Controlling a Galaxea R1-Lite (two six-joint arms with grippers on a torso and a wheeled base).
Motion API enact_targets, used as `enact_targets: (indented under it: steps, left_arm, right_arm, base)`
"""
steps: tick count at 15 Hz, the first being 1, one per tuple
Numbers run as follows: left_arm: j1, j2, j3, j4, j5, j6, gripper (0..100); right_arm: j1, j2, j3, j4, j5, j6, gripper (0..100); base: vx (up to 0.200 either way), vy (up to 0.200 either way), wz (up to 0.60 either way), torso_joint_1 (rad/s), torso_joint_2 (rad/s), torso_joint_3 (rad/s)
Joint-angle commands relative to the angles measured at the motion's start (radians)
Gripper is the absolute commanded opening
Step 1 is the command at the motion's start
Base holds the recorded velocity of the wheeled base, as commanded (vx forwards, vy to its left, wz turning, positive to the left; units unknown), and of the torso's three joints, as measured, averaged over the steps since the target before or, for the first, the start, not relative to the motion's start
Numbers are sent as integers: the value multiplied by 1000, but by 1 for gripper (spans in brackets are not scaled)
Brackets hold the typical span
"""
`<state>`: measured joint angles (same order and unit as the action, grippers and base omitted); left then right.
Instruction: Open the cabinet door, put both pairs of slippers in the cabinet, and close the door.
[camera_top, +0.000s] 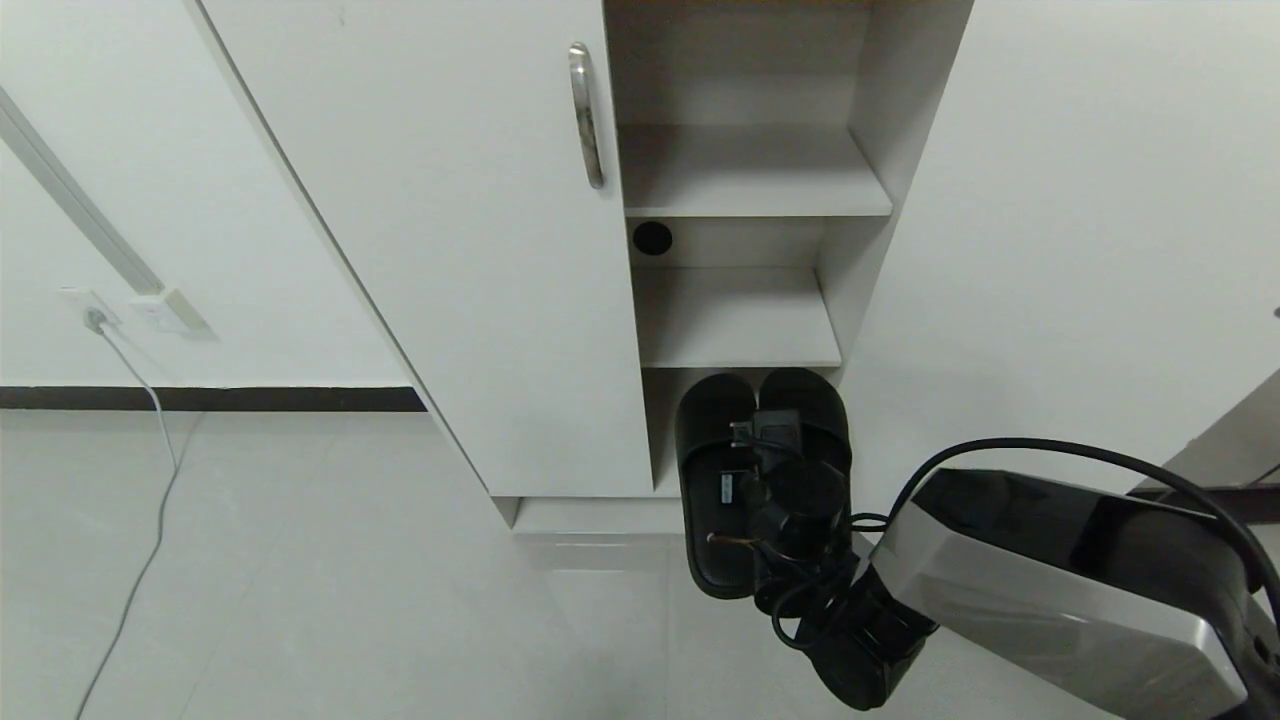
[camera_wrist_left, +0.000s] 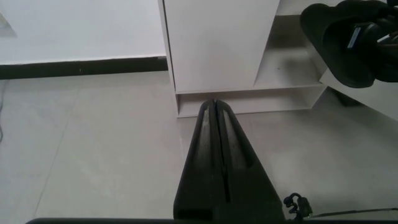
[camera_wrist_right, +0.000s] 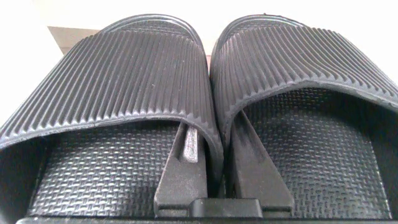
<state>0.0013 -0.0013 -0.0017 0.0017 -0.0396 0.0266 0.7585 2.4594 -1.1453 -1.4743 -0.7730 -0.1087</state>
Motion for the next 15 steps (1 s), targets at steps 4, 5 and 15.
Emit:
enact_targets:
  steps: [4, 5, 15]
  left_arm:
    - [0, 1, 0, 0, 0, -1, 0]
    - [0, 1, 0, 0, 0, -1, 0]
    - [0, 1, 0, 0, 0, -1, 0]
  right_arm:
    - [-1, 0, -1, 0, 0, 0, 0]
    - [-1, 0, -1, 2, 1, 0, 0]
    - [-25, 18, -34, 22, 31, 1, 0]
  base:
    - [200, 0, 0, 0, 1, 1]
    - [200, 0, 0, 12, 2, 2]
    - [120, 0, 0, 1, 0, 1]
